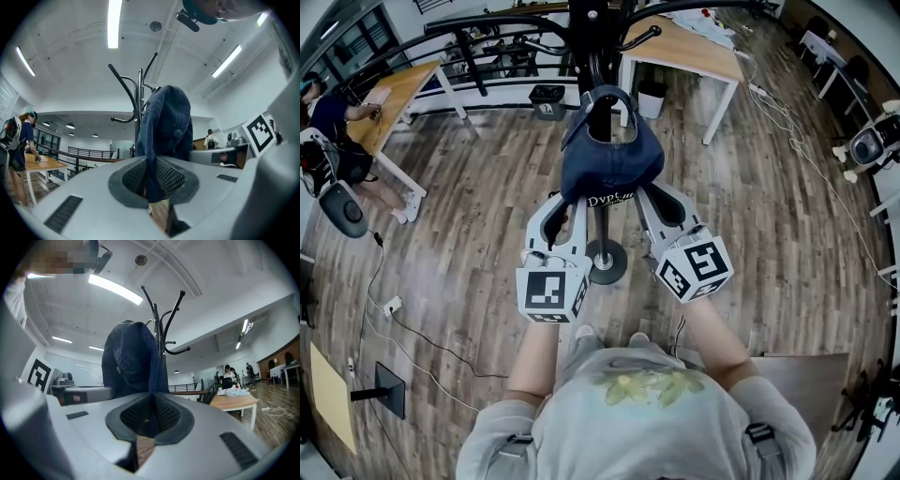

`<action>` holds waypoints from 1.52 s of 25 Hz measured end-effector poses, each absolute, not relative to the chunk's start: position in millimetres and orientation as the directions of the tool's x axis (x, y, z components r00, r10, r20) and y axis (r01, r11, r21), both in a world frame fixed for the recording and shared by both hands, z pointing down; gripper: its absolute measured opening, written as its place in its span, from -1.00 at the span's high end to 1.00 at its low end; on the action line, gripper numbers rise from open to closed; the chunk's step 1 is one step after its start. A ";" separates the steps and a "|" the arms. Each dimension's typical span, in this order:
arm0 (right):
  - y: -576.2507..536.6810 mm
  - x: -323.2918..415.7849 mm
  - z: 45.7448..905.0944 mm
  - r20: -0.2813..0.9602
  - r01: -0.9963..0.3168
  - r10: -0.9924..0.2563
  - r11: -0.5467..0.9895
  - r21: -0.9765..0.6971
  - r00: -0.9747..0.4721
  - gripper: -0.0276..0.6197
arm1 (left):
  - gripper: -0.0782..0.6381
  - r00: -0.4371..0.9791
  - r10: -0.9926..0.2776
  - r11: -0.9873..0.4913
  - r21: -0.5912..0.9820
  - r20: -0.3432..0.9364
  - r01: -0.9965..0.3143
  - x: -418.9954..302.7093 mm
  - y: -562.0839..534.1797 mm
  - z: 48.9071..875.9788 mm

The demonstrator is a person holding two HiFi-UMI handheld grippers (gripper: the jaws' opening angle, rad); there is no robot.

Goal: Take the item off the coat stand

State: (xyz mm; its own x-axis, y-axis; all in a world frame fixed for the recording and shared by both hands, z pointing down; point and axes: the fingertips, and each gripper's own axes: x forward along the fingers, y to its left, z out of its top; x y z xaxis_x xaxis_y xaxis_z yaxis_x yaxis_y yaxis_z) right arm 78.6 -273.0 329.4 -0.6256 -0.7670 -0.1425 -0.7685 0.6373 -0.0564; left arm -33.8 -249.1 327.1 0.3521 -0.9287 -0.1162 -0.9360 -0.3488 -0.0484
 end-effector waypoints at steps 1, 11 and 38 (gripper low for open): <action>-271.3 78.9 330.2 -0.145 -0.768 -0.766 0.638 -0.053 -0.626 0.82 | 0.63 0.354 -0.928 -0.350 -0.050 -0.115 -0.935 -33.6 -247.8 328.1; -256.9 84.3 352.6 -0.122 -0.766 -0.768 0.639 -0.069 -0.629 0.82 | 0.63 0.357 -0.931 -0.354 -0.048 -0.082 -0.934 -27.2 -231.3 349.7; -228.1 89.9 443.1 0.053 -0.776 -0.779 0.613 -0.148 -0.625 0.82 | 0.63 0.386 -0.919 -0.389 -0.024 0.077 -0.921 -20.8 -204.7 437.0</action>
State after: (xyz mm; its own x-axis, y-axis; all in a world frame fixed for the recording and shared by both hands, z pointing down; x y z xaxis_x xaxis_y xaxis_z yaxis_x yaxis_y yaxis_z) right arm 89.9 -228.1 443.1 -0.6248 -0.7790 0.0531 -0.7764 0.6127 -0.1477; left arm -20.8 -204.7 437.0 0.3862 -0.9192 0.0772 -0.9209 -0.3890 -0.0244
